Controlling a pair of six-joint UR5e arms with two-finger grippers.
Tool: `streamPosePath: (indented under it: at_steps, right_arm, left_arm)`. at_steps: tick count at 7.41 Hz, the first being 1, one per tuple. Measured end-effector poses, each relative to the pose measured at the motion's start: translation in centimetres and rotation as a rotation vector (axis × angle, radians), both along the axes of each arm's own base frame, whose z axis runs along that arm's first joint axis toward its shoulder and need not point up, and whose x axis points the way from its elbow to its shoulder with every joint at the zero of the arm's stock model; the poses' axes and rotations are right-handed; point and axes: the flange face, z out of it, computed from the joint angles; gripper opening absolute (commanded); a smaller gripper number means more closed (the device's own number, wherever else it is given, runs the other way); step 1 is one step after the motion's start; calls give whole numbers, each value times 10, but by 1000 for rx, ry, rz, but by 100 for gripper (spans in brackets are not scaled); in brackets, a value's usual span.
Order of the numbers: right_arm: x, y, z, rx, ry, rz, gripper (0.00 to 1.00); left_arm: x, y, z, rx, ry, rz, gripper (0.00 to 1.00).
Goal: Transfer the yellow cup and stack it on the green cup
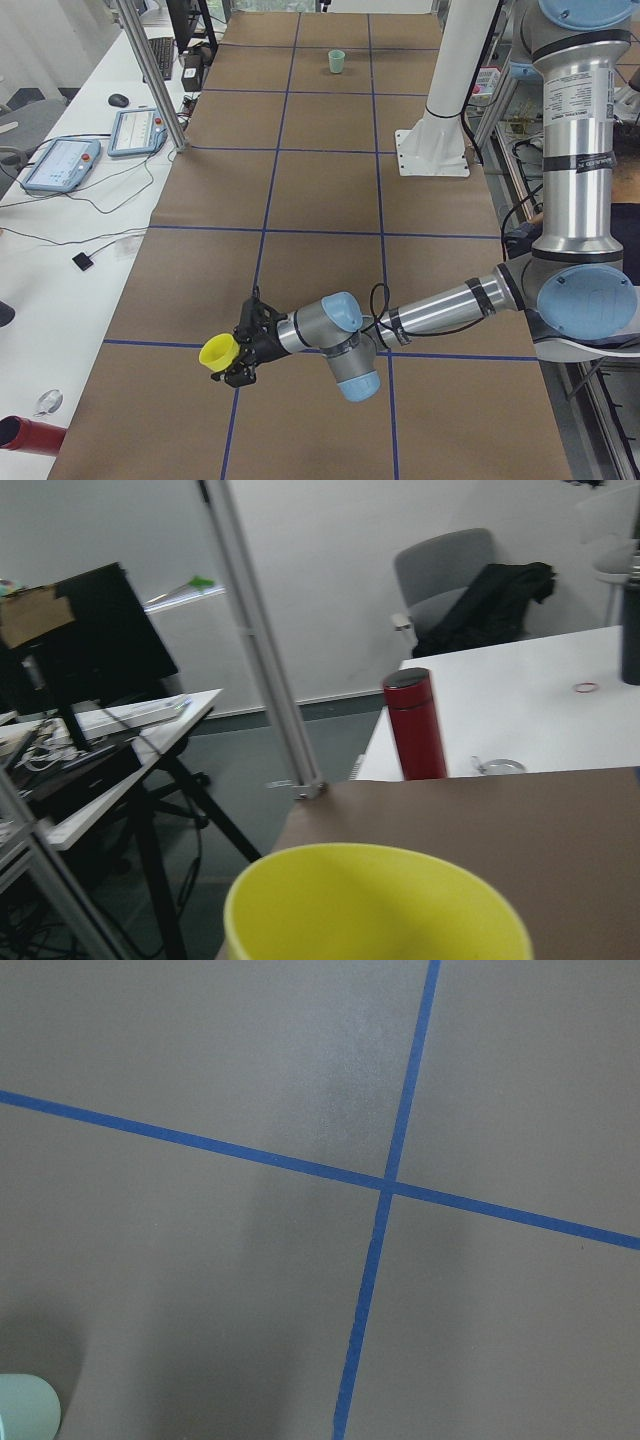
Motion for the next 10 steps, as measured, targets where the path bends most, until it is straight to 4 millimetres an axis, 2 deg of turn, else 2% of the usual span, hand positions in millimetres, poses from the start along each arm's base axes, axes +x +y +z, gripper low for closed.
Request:
streamPosePath:
  at_steps: [1, 4, 5, 7, 8, 10]
  right_arm:
    - [-1, 1, -3, -7, -31, -1, 100]
    - [-4, 0, -20, 39, -98, -15, 100]
    - [-6, -2, -33, 66, -127, -28, 100]
    - [-8, -10, -61, 119, -166, -33, 100]
    - [-10, -14, -78, 118, -199, -20, 100]
    - [-24, -34, -134, 83, -297, 18, 100]
  left_arm:
    - [12, -6, -32, 78, 39, 111, 7]
    - [52, -25, -151, 335, 137, 508, 6]
    - [63, -26, -181, 395, 159, 650, 0]
    - [84, -32, -227, 533, 136, 862, 0]
    - [105, -33, -244, 596, 125, 930, 0]
    - [160, -28, -270, 691, 135, 1040, 0]
